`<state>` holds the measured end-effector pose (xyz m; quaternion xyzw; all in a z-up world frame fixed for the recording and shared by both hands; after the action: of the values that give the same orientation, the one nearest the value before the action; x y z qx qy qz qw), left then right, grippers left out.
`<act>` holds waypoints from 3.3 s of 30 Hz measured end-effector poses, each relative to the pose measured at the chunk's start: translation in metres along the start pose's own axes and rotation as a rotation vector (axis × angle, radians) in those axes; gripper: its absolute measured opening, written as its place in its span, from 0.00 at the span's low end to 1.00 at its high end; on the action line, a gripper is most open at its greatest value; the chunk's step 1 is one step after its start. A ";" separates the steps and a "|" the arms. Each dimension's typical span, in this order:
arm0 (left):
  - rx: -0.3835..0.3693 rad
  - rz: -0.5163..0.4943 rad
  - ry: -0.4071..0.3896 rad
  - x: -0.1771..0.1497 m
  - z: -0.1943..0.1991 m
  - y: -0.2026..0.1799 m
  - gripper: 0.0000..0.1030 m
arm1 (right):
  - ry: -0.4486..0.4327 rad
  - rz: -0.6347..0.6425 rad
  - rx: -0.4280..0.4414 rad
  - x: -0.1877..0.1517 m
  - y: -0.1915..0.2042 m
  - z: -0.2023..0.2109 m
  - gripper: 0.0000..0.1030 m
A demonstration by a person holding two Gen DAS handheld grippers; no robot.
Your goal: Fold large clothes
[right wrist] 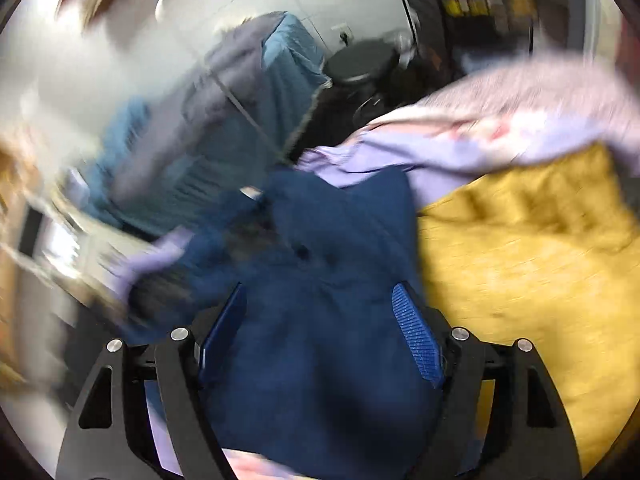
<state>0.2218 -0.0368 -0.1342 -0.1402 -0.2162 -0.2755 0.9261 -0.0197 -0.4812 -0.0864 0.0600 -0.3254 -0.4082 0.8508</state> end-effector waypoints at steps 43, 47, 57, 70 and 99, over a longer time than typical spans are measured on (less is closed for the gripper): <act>0.295 -0.105 0.093 0.068 -0.083 -0.003 0.64 | 0.062 0.410 -0.520 -0.021 0.005 -0.091 0.40; 0.269 -0.043 0.092 0.072 -0.075 0.011 0.72 | 0.064 0.405 -0.550 -0.020 0.003 -0.088 0.60; 0.149 0.112 -0.034 0.055 -0.030 0.038 0.83 | -0.014 0.311 -0.431 -0.016 -0.006 -0.049 0.77; -0.017 0.111 0.161 0.043 -0.093 0.022 0.90 | 0.196 -0.086 -0.029 -0.025 -0.077 -0.068 0.94; -0.292 0.230 0.094 0.042 -0.052 0.010 0.24 | 0.081 0.083 0.181 -0.026 0.052 -0.020 0.24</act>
<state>0.2762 -0.0672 -0.1611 -0.2837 -0.1133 -0.2027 0.9304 0.0145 -0.4313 -0.0964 0.1396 -0.3287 -0.3387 0.8705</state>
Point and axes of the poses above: each gripper's, at about its wrist camera, not at the fingertips, and z roughly against the way its jaws point, y to its left, x to its top, the point moved 3 cm from there along -z, roughly the way its jaws point, and after that the axes turned 6 degrees about -y, right-handed, at the moved point
